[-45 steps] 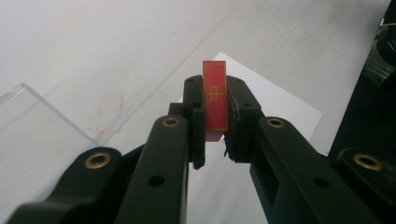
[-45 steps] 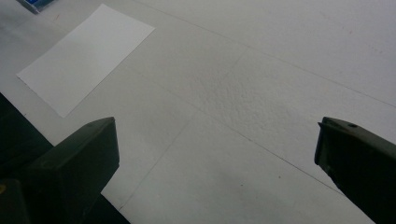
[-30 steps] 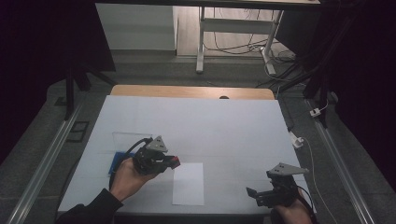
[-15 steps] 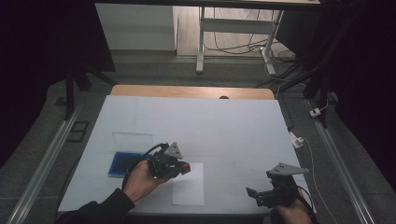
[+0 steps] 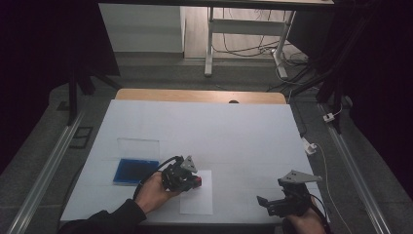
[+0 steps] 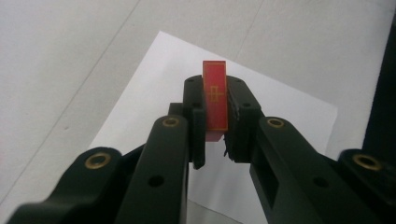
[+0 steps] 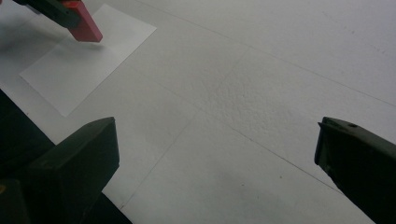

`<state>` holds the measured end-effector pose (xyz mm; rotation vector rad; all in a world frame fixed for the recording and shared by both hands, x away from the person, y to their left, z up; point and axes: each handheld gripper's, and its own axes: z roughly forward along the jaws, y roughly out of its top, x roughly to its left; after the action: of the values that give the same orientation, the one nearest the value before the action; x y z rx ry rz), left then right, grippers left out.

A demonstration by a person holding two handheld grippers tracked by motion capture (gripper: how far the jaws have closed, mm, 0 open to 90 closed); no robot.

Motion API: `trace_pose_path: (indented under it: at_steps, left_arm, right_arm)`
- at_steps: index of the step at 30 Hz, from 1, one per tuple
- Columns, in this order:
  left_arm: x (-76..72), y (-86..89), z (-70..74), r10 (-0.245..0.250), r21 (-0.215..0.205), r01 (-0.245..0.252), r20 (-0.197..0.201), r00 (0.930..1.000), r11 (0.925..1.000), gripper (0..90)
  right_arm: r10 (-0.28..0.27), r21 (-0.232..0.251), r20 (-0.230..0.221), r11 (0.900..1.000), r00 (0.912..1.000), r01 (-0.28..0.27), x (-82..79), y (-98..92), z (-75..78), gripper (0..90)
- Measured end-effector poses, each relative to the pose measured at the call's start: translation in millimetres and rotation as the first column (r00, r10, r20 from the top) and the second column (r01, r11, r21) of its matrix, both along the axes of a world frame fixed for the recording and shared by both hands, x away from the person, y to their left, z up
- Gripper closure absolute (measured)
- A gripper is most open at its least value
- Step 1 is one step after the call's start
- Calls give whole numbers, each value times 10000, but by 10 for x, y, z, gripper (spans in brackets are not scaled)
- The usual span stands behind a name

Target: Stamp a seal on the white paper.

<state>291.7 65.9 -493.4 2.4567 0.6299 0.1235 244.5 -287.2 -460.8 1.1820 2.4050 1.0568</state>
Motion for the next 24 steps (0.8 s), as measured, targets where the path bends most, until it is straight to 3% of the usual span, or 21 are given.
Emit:
trace_pose_path:
  at_steps: [10,13,17,24]
  left_arm:
    - [1,-19,-70,-91,129,91,-55,9999,9999,798]
    - [-17,-20,-81,-189,181,186,130,9997,9997,799]
    - [-37,-7,-103,-243,63,242,306,9992,9997,802]
    - [-29,41,-143,-113,-368,120,203,9997,9992,804]
  right_arm:
    - [26,-29,1,10000,10000,-26,-3,1,2,0]
    - [28,-29,-2,10000,10000,-28,-3,1,2,0]
    - [43,-28,1,10000,10000,-43,-3,7,2,0]
    - [53,-39,14,10000,10000,-53,-2,12,0,0]
